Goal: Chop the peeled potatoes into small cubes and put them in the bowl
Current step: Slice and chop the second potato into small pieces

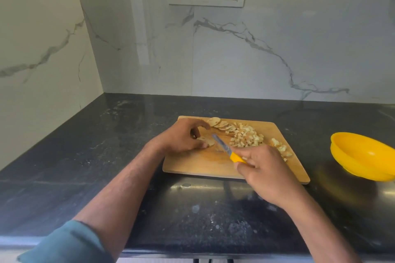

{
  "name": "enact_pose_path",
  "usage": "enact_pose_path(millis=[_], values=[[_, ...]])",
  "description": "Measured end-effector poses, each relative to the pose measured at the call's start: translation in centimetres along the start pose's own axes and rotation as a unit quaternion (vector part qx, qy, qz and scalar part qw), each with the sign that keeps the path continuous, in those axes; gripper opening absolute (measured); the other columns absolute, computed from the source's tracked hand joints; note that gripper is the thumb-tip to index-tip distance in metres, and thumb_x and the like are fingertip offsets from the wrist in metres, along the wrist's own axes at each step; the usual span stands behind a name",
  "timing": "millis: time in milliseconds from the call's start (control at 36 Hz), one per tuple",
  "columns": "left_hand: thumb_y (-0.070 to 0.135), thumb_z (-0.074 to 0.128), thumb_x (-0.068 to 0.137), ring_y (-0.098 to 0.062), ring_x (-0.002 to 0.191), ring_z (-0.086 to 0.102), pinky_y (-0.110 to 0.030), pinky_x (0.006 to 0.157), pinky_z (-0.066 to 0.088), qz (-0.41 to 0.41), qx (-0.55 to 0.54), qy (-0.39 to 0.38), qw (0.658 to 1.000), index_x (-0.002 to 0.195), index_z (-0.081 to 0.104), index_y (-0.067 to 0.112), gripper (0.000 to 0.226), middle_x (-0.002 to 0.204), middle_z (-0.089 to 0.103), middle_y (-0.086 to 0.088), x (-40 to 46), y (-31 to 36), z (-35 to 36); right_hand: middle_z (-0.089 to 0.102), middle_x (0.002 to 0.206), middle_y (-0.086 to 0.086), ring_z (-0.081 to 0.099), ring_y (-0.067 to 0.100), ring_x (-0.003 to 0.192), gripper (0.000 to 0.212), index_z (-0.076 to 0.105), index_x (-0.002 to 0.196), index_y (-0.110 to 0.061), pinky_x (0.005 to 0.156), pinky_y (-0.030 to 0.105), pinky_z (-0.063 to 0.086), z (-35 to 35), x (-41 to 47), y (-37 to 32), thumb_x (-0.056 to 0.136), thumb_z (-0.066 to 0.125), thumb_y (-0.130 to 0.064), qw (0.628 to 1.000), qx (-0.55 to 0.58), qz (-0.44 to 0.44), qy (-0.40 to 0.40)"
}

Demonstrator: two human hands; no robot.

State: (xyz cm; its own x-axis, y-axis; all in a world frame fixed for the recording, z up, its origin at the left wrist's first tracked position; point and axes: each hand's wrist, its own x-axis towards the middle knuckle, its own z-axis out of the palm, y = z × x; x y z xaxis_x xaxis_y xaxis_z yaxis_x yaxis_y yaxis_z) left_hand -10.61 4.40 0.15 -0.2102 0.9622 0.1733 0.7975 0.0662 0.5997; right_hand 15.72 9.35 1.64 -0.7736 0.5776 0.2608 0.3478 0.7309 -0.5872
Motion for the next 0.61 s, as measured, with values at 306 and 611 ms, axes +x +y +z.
enact_pose_path(millis=[306,611], values=[[0.02,0.096,0.066,-0.006,0.075,0.069,-0.013,0.071,0.048,-0.013,-0.059,0.059,0.996,0.124,0.068,0.022,0.064,0.081,0.074,0.004,-0.3,-0.9,-0.4,0.045,0.051,-0.009,0.044,0.005,0.043,0.026,0.054,0.069,-0.023,0.04,0.019,0.028,4.3,3.0,-2.6,0.094,0.058,-0.019,0.995,-0.086,0.007,0.058],[0.024,0.095,0.068,-0.004,0.074,0.067,-0.013,0.071,0.049,-0.009,-0.05,0.055,0.997,0.122,0.07,0.022,0.06,0.081,0.072,0.006,-0.2,-0.6,-0.5,0.033,0.054,-0.014,0.037,0.002,0.046,0.019,0.07,0.103,-0.017,0.039,0.018,0.018,4.6,2.9,-2.6,0.095,0.054,-0.025,0.991,-0.126,-0.002,0.048]])
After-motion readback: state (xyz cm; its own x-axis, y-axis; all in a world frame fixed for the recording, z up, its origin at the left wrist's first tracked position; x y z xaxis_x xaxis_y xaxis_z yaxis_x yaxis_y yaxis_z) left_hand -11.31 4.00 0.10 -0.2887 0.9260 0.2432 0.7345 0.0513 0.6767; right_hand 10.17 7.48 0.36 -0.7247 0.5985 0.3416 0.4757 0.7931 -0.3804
